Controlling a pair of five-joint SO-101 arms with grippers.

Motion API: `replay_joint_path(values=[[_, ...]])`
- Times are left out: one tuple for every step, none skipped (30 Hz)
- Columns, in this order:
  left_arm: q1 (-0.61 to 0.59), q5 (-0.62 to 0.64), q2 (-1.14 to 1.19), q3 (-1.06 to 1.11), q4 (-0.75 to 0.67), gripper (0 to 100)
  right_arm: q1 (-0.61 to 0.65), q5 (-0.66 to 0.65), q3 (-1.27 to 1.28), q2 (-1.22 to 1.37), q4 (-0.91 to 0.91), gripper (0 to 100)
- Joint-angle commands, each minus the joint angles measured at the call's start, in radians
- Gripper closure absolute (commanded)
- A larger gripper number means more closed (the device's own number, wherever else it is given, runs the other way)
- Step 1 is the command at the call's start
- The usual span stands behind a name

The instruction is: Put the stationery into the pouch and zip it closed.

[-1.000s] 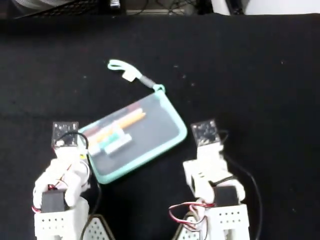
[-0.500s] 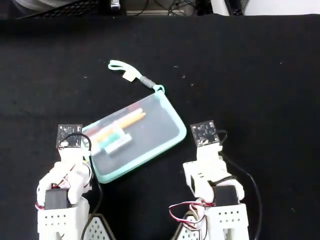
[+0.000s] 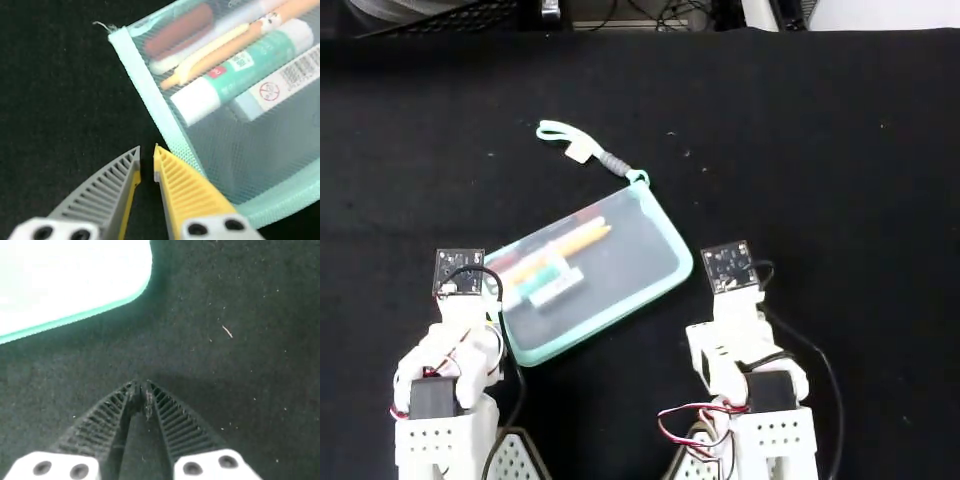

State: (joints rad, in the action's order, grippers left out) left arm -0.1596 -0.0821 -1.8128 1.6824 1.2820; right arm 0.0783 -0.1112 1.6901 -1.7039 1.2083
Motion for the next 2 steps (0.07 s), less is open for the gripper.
replay_joint_path(values=[[0.005,-0.006,-0.005,0.016,-0.011,94,0.006,0.005,0.004,-0.008,0.002,98.1],[0.005,-0.006,-0.005,0.016,-0.011,94,0.006,0.005,0.004,-0.008,0.002,98.1]])
